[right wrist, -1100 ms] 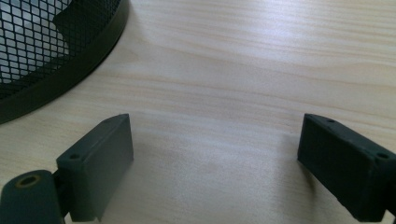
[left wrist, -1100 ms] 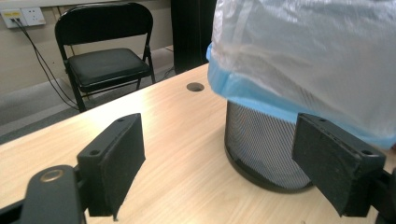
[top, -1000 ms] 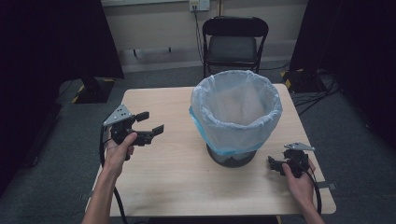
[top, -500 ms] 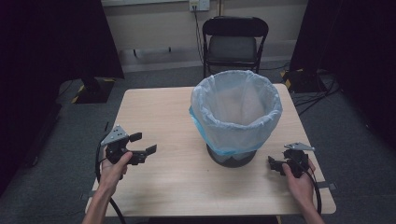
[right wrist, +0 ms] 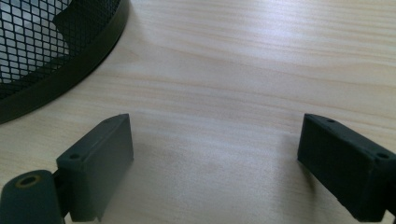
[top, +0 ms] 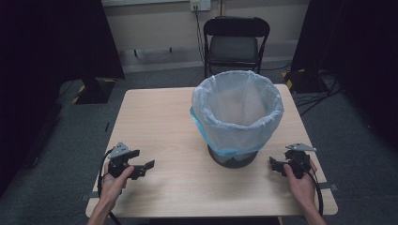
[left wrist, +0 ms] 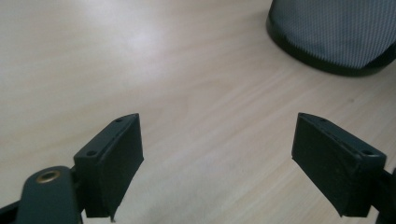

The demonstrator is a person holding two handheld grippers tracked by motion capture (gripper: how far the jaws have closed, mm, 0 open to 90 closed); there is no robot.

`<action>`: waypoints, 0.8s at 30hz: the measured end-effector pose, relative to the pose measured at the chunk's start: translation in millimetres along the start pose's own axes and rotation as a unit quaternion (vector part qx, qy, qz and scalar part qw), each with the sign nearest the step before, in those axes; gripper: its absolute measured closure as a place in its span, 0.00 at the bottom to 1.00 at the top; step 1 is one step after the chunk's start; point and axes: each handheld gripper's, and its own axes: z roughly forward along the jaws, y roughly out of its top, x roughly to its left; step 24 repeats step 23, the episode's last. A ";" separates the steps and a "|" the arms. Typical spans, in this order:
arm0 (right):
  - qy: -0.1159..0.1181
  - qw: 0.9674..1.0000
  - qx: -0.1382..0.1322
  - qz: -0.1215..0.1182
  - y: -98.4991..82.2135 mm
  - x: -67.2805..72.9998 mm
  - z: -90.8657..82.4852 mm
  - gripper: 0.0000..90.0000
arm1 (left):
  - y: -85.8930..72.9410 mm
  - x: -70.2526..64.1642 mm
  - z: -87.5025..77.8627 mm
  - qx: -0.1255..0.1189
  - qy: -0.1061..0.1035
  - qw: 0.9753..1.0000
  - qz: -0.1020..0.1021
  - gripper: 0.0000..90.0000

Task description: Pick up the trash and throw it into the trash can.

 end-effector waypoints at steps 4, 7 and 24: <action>0.000 1.000 0.000 0.000 0.0 0.0 0.0 0.11 | -11.8 3.0 7.1 0.023 0.019 1.000 -0.002 0.18; 0.000 1.000 0.000 0.000 0.0 0.0 0.0 0.11 | -19.7 1.8 10.3 0.030 0.032 0.999 0.004 0.18; 0.000 1.000 0.000 0.000 0.0 0.0 0.0 0.11 | -34.1 -1.9 22.1 0.063 0.072 0.995 0.038 0.17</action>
